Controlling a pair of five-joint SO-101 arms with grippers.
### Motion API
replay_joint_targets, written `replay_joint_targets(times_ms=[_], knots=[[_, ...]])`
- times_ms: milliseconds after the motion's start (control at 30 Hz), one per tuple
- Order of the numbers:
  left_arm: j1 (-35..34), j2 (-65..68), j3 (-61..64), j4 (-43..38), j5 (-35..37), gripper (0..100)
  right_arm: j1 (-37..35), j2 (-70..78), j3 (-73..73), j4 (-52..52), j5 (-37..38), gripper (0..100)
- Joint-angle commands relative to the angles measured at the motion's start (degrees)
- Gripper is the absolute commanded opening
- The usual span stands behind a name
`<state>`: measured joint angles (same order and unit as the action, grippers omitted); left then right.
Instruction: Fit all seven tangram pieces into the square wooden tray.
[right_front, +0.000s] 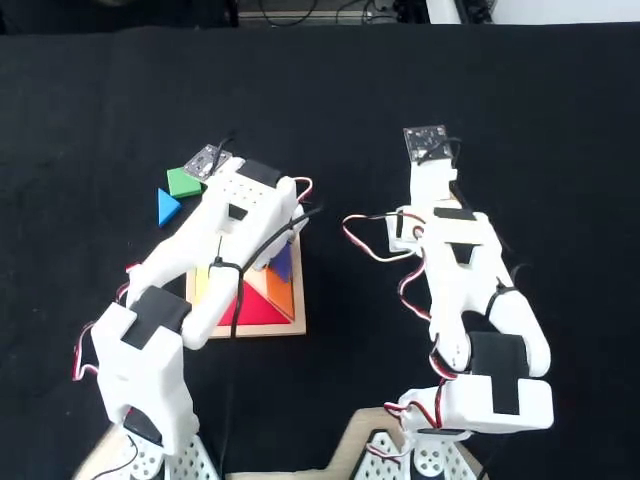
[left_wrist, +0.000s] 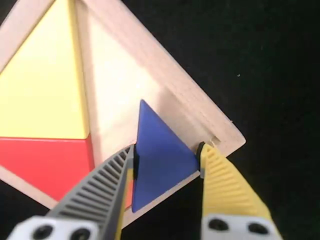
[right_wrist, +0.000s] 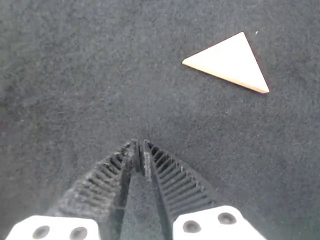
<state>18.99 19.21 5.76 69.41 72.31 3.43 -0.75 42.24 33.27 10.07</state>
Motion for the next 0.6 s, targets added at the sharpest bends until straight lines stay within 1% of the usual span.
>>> replay_joint_targets(times_ms=[0, 67, 133, 433, 567], knots=[[-0.84, -2.99, -0.92, 0.44, -0.70, 35, -0.26, -0.13, -2.33, 0.09, -0.09, 1.1], [-0.66, -2.73, -0.66, 0.44, -0.44, 45, -0.26, -0.13, -2.33, 0.09, -0.09, 1.1], [-0.48, -2.64, -0.84, 0.35, -0.35, 51, -0.26, -0.13, -2.33, 0.09, -0.09, 1.1], [-0.75, -3.16, -0.48, 0.44, -0.53, 50, -0.26, -0.13, -2.33, 0.09, -0.09, 1.1], [-0.40, -2.90, -0.92, 3.34, -0.62, 50, -0.26, -0.13, -2.33, 0.09, -0.09, 1.1]])
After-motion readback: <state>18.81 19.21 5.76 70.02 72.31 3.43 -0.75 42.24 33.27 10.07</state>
